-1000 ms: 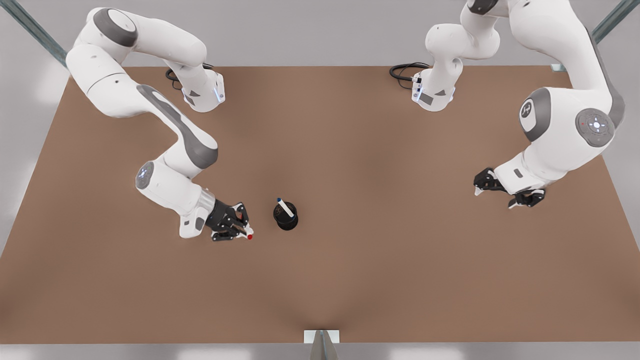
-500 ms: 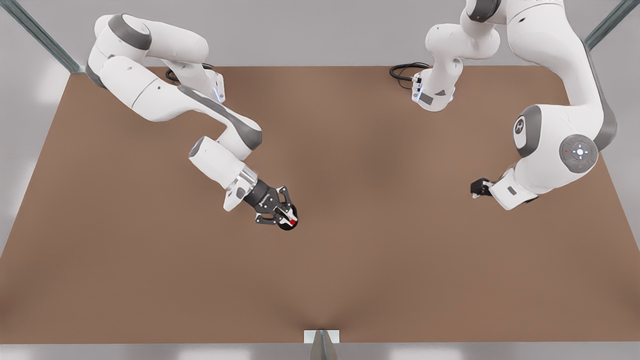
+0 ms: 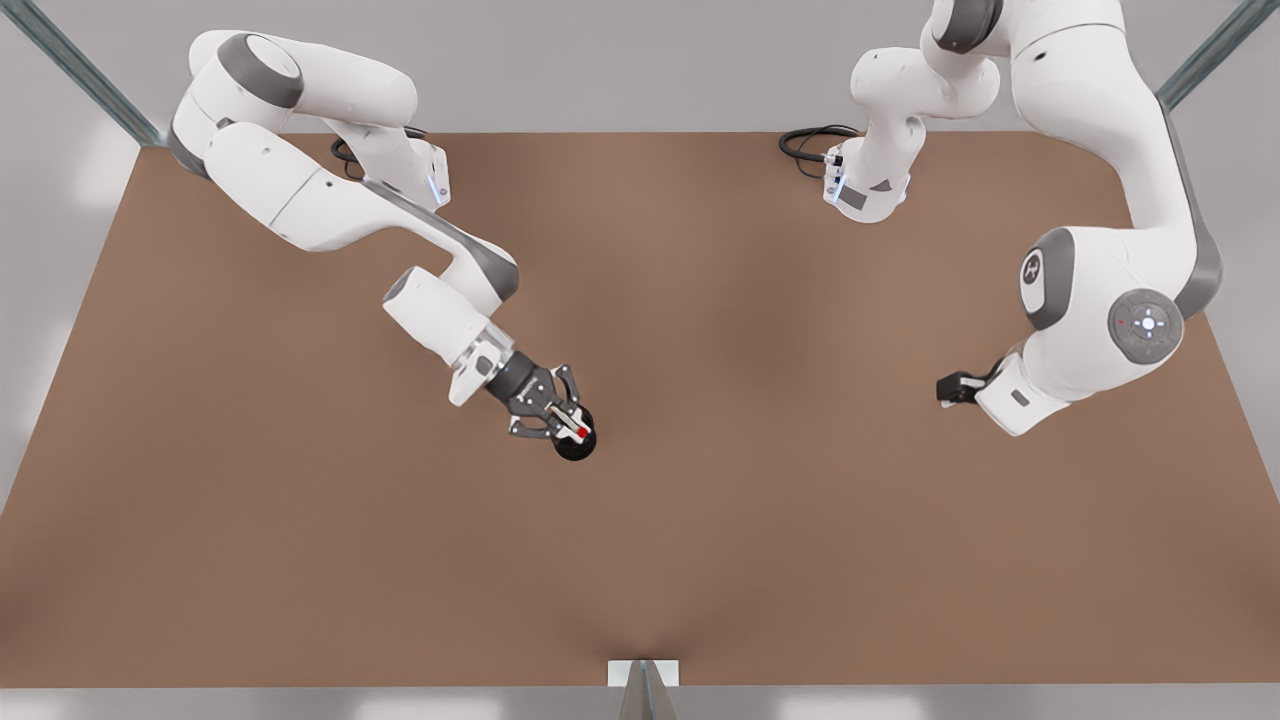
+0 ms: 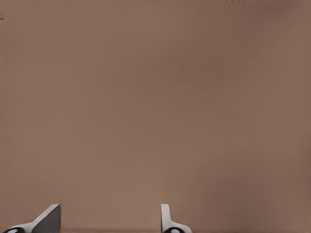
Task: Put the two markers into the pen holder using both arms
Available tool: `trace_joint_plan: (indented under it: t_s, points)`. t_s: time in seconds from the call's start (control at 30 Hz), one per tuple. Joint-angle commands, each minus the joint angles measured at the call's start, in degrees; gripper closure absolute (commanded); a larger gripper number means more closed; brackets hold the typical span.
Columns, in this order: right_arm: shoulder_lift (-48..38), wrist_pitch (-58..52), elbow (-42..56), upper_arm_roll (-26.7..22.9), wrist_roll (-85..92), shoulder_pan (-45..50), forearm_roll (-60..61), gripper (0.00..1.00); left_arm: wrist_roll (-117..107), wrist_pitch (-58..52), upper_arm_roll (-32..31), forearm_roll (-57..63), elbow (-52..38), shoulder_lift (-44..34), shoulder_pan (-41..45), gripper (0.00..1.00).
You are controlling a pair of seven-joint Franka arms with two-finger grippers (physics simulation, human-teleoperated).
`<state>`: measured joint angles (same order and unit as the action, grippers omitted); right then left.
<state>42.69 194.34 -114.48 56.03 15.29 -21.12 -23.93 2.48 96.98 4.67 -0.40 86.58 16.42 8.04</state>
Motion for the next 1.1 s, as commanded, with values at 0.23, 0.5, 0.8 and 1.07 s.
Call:
trace_joint_plan:
  t_s: [0.23,0.5,0.8,1.07]
  points:
    - [-0.2,2.0,-4.5,-0.3,-1.1,-0.9,-0.4,0.75,-3.7,0.7,0.1,0.0,0.0,0.7,-0.1,0.00]
    - [-0.4,3.7,-7.9,-0.3,-1.1,-2.5,-0.6,0.74,-3.6,1.1,0.1,-0.2,0.0,1.3,-0.1,0.00]
    - [-0.1,3.7,-7.3,-0.5,-1.1,-2.2,-2.0,0.04,-3.6,1.1,0.1,-0.2,0.0,1.3,-0.1,0.00]
    - [-0.8,-6.7,-1.3,0.4,-1.1,-4.1,-2.0,0.00,-3.6,1.1,0.1,-0.2,-0.1,1.3,-0.1,0.00]
